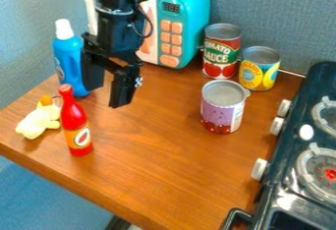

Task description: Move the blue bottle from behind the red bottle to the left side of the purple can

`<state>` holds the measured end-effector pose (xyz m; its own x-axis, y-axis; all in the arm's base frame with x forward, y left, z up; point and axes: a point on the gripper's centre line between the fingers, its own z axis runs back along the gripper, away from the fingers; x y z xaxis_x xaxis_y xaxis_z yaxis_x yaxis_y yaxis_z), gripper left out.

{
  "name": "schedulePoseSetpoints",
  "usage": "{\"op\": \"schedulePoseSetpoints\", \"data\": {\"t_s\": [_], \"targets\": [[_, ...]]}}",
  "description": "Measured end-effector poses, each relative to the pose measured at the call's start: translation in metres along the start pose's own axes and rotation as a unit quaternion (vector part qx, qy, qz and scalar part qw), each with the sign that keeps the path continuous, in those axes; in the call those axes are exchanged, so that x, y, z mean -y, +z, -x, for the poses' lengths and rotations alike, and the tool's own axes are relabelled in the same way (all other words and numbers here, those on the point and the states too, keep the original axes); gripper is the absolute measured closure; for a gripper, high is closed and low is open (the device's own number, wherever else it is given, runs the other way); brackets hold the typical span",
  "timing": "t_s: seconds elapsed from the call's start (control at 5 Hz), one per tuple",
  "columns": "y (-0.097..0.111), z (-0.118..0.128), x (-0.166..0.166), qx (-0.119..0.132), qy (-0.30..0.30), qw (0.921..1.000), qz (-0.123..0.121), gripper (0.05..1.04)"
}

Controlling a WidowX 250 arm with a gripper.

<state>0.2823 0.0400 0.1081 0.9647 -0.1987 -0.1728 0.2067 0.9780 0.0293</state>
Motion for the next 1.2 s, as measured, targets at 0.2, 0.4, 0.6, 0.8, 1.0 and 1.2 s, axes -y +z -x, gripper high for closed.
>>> {"op": "schedulePoseSetpoints", "data": {"t_s": [0.2, 0.4, 0.6, 0.8, 1.0, 1.2], "targets": [[-0.007, 0.0, 0.001, -0.012, -0.002, 0.9999, 0.005, 0.083], [0.009, -0.015, -0.015, 0.022, -0.002, 0.9995, 0.025, 0.083], [0.021, -0.027, -0.043, 0.052, 0.016, 0.9979, 0.037, 0.083], [0.023, -0.029, -0.065, 0.055, 0.034, 0.9968, 0.047, 0.083], [0.027, -0.016, -0.107, 0.055, 0.046, 0.997, 0.027, 0.083], [0.037, -0.012, -0.133, 0.052, 0.046, 0.9976, 0.006, 0.083]]}}
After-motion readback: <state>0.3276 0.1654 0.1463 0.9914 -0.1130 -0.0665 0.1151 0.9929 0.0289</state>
